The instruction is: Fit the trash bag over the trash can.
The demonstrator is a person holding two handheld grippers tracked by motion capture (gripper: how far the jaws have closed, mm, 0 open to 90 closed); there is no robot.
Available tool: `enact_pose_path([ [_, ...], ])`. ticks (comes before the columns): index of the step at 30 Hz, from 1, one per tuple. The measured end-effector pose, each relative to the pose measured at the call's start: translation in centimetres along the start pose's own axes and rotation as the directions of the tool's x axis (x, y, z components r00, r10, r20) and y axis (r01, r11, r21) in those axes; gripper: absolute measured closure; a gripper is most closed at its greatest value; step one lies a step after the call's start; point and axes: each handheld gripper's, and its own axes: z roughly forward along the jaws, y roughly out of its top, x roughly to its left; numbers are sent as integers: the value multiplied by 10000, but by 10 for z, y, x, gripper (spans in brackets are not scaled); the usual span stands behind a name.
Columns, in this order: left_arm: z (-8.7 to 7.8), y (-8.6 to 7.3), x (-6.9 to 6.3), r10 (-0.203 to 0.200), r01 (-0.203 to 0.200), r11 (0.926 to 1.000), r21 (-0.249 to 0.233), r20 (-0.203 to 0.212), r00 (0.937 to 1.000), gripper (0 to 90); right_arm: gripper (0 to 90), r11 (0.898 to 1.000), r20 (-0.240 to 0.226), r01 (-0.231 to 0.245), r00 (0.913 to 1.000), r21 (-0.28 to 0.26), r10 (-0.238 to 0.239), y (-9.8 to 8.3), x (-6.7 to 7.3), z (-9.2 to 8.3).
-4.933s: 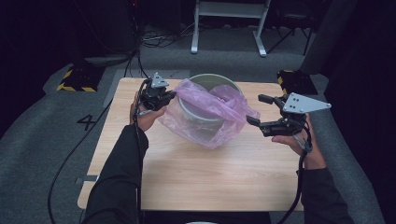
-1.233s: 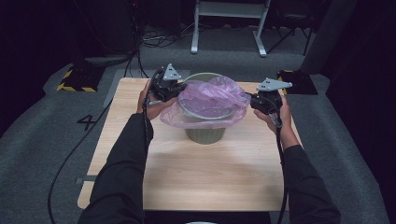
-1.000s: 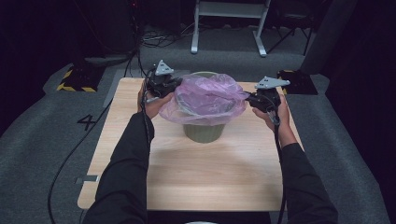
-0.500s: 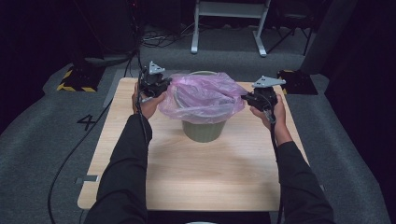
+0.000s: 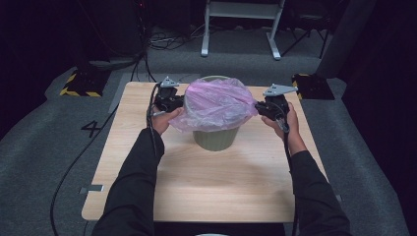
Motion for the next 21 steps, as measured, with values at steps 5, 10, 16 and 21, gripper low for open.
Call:
enact_pose_path([
  [5,-12,-13,-15,335,-323,9992,-245,490,9982,897,900,9999,-420,127,9990,-95,-131,-11,2,-12],
  [10,-27,-18,-26,711,-668,9962,-566,768,9945,897,899,9989,-664,430,9968,-160,-439,-17,5,-30],
  [16,-40,-6,-17,420,-381,9907,-1304,270,9988,749,870,9979,-243,-58,9997,-646,42,-13,-8,-41],
  [21,-40,2,-14,601,-572,9840,-1686,119,9981,666,854,9945,85,-411,9991,-966,421,-7,-13,-37],
])
